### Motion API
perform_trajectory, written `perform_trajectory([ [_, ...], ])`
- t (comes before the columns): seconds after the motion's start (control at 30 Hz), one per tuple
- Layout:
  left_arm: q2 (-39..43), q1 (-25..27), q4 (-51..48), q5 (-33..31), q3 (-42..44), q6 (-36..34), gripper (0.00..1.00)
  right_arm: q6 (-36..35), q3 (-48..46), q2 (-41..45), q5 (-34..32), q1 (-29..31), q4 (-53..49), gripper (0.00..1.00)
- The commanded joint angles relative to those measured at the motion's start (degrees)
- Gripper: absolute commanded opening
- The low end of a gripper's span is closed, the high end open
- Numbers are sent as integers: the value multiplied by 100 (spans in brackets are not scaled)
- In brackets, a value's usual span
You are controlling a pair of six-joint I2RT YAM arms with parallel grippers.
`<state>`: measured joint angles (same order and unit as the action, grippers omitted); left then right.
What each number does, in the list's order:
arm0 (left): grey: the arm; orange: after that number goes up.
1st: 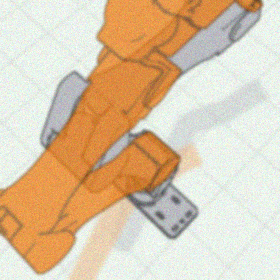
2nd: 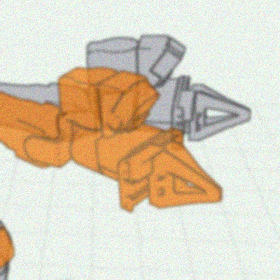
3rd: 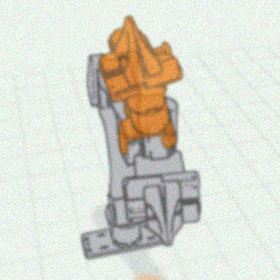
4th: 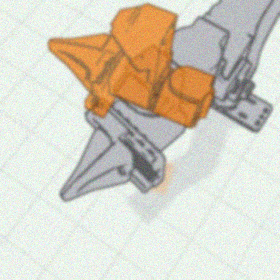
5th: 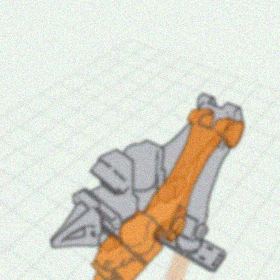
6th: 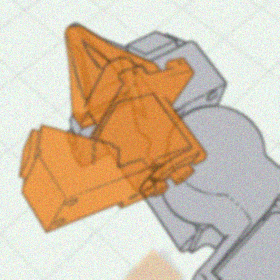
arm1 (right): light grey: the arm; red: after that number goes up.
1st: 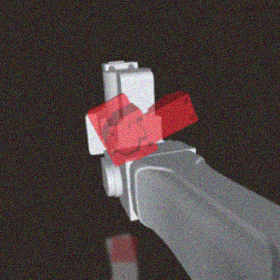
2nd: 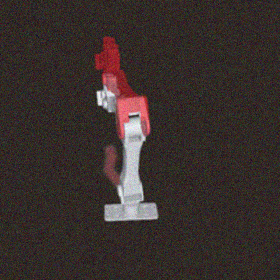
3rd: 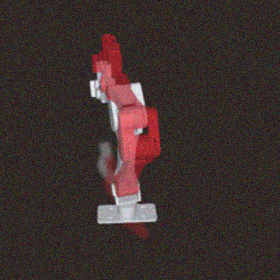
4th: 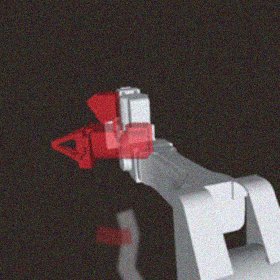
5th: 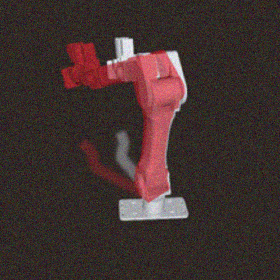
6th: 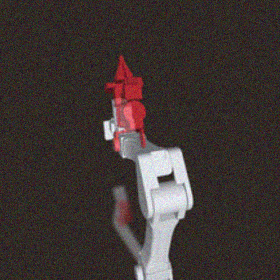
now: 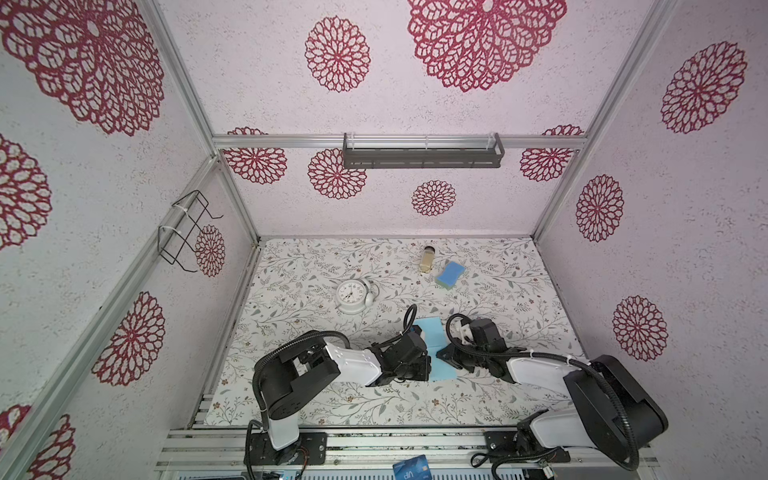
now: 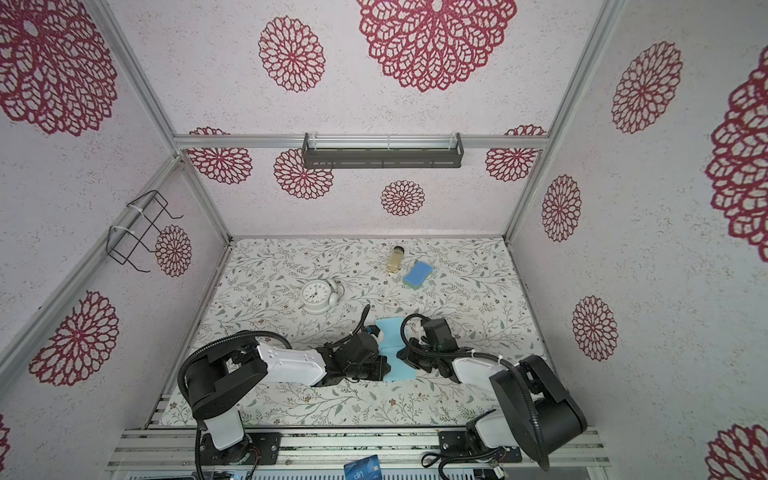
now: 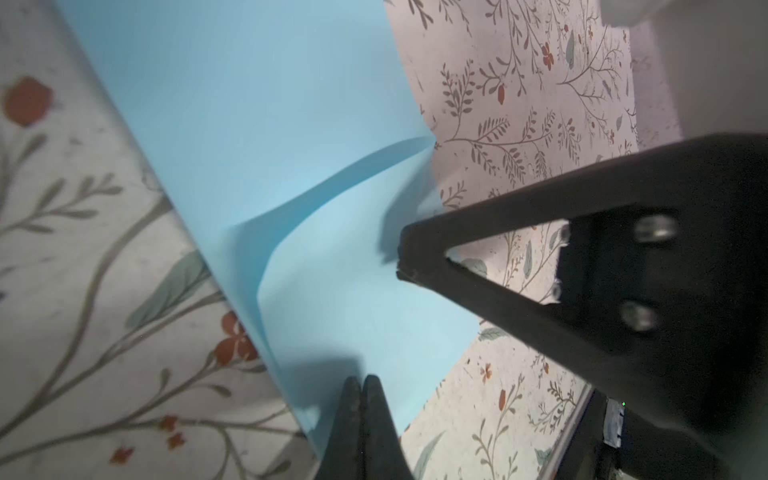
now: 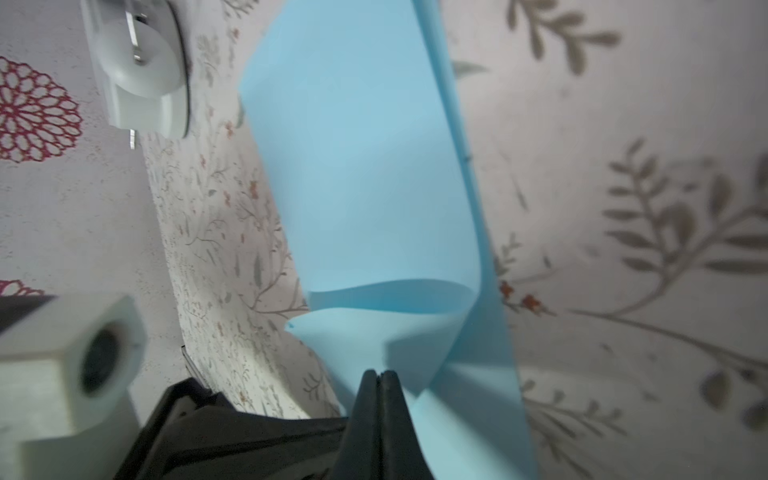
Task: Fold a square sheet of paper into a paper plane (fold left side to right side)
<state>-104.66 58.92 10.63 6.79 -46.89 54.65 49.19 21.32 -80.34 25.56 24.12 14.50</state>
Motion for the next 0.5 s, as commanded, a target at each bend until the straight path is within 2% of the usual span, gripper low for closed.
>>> perform_trajectory([
  [0.0, -160, 119, -462, -10, 40, 15, 0, -69, -168, -193, -317, 23, 148, 0],
  [0.47, 81, 329, -492, -96, 200, 150, 0, 122, -472, -308, -534, 23, 389, 0],
])
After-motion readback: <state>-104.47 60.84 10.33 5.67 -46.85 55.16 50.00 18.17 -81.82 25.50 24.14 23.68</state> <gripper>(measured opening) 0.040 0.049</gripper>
